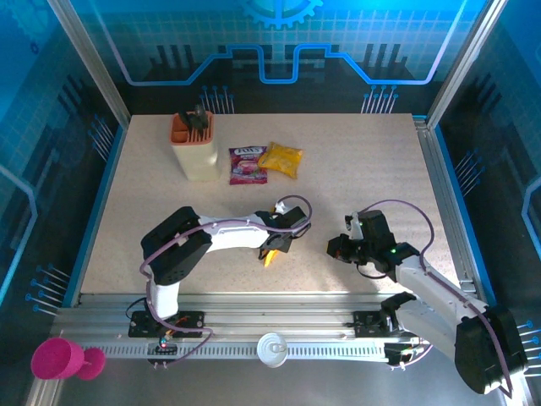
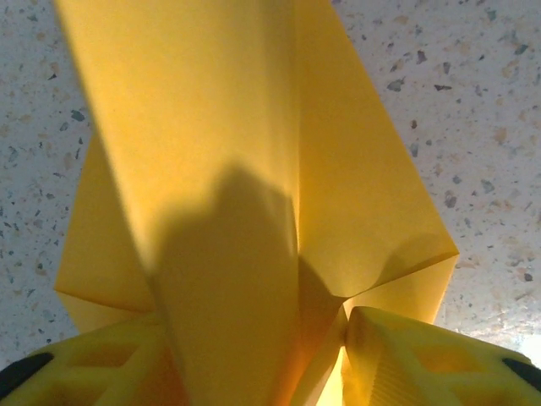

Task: Fold a paper plane with a square sheet of paper (pick it up from the middle)
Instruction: Move a paper plane to the center of the table.

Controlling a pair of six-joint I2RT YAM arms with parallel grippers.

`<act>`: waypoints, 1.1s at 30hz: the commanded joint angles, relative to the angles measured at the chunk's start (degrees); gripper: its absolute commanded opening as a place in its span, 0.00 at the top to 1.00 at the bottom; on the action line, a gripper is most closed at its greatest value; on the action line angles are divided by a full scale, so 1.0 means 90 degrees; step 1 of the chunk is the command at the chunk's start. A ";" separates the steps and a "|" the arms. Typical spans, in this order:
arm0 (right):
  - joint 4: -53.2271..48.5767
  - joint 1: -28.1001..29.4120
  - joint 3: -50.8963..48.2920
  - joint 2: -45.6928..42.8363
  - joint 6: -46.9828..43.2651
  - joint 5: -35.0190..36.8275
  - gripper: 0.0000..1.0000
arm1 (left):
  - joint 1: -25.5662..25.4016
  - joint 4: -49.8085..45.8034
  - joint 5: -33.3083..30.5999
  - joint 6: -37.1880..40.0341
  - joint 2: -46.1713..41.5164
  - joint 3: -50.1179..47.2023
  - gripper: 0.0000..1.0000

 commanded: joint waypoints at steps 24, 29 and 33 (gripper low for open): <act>-0.0166 0.0101 0.0238 -0.0245 -0.0139 -0.0099 0.92 | -0.0084 -0.0355 0.0271 -0.0384 -0.0107 0.0168 0.34; -0.0146 0.0101 0.0243 -0.0236 -0.0145 -0.0101 0.92 | -0.0090 -0.0504 0.0266 -0.0231 -0.0141 0.0419 0.34; -0.0137 0.0106 0.0236 -0.0233 -0.0154 -0.0107 0.92 | -0.0084 -0.0553 0.0276 -0.0172 -0.0149 0.0527 0.33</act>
